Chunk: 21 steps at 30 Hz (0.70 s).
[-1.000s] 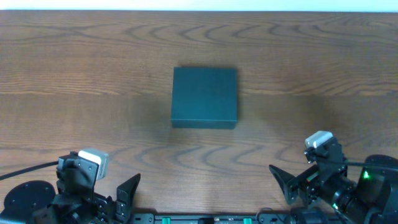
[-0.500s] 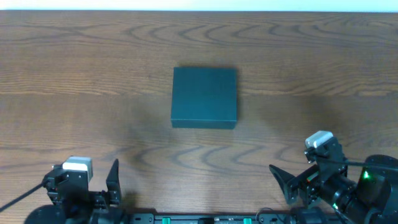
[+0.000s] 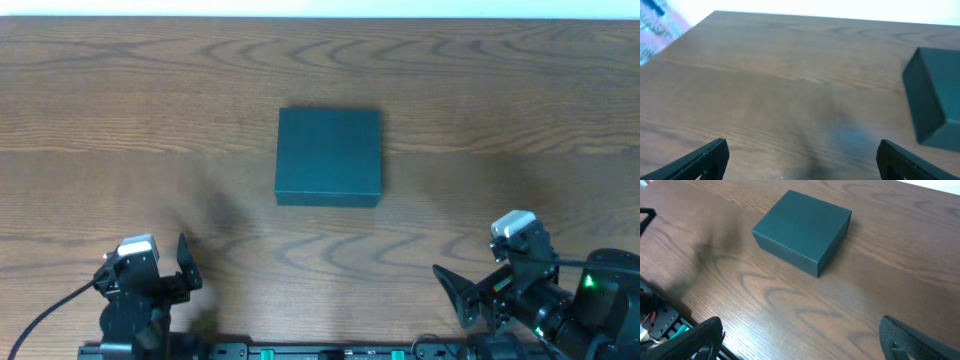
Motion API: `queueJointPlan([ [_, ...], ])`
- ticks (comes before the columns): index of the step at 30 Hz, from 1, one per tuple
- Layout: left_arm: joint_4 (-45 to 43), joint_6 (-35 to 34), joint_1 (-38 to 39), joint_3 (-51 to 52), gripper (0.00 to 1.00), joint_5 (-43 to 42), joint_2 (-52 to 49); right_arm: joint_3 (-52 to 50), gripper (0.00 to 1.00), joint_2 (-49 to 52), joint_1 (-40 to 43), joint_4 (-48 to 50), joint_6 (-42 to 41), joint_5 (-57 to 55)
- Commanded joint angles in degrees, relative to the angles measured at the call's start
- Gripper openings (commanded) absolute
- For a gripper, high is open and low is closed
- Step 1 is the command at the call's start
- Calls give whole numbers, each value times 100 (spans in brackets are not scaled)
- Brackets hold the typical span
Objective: Pack container
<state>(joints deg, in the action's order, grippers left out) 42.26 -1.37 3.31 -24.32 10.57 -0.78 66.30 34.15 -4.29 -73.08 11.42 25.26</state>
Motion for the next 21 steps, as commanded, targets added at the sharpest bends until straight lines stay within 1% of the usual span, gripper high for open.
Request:
queueJointPlan([
  [1,-164,-149,-136,236,95,118,55,22,99,-13,-2,-9,-48,46],
  [9,-728,-146,-542,905,95,-282,55,22,99,-13,-2,-9,-48,46],
  [17,-1641,-149,-837,1698,95,-811,57,22,99,-13,-2,-9,-48,46],
  [21,-1755,-144,-855,1716,95,-870,57,22,99,-13,-2,-9,-48,46],
])
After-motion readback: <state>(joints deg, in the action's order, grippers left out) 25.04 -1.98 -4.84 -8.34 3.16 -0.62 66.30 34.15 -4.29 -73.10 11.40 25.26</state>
